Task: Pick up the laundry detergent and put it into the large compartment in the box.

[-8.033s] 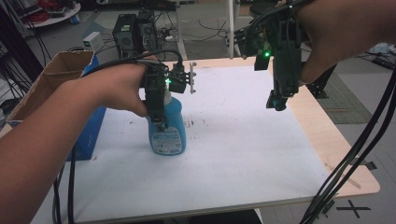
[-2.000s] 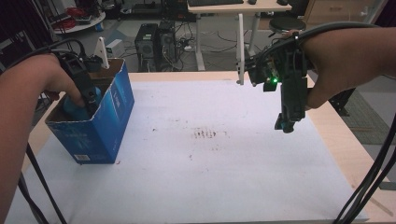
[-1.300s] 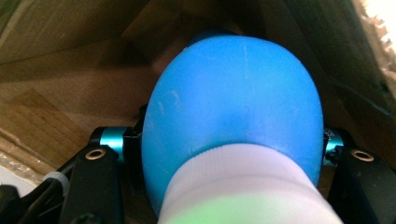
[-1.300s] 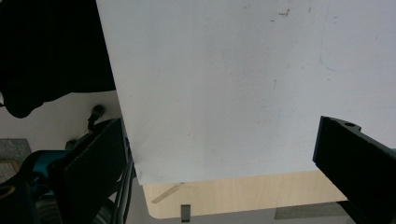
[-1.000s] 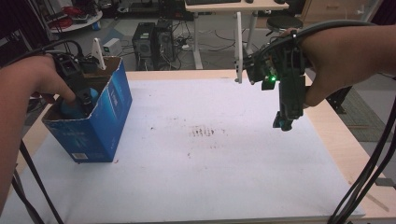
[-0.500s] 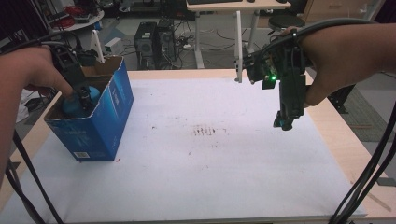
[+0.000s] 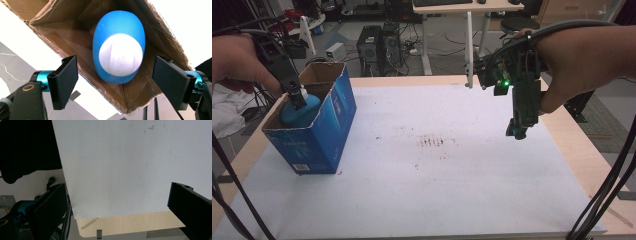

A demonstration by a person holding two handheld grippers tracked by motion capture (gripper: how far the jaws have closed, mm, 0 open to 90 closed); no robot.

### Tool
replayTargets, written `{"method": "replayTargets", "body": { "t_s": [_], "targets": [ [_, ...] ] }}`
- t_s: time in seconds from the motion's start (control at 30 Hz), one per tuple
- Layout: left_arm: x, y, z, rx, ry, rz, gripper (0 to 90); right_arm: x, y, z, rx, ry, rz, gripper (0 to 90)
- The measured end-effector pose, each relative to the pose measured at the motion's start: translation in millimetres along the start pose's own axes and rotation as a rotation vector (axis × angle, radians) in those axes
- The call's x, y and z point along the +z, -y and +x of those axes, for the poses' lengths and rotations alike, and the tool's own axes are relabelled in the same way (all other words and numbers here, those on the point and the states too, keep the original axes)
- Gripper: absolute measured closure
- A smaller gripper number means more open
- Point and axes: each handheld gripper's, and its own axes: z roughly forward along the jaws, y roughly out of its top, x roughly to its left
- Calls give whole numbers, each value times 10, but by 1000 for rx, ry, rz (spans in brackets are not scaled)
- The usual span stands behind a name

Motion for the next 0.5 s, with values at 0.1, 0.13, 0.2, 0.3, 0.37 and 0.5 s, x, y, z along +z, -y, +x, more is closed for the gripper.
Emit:
{"method": "replayTargets", "body": {
  "t_s": [0.1, 0.13, 0.2, 0.3, 0.37, 0.5],
  "targets": [
    [-41, 4, -19, 7, -6, 0, 193, -4, -5, 3, -1, 1, 1, 20],
    [-57, 5, -29, 5, -7, -3, 191, -5, -5, 3, -3, 0, 1, 20],
    [-92, 2, -49, 9, -14, -8, 177, -8, -5, 6, -1, -1, 3, 20],
    [-141, -12, -94, 24, -14, -8, 167, -18, -1, 7, 1, 0, 8, 20],
    [-155, -19, -113, 28, -17, -9, 161, -19, -1, 9, 5, 0, 5, 20],
    [-202, -47, -183, 45, -24, -19, 124, -20, 0, 11, 5, -3, 11, 20]
  ]
}}
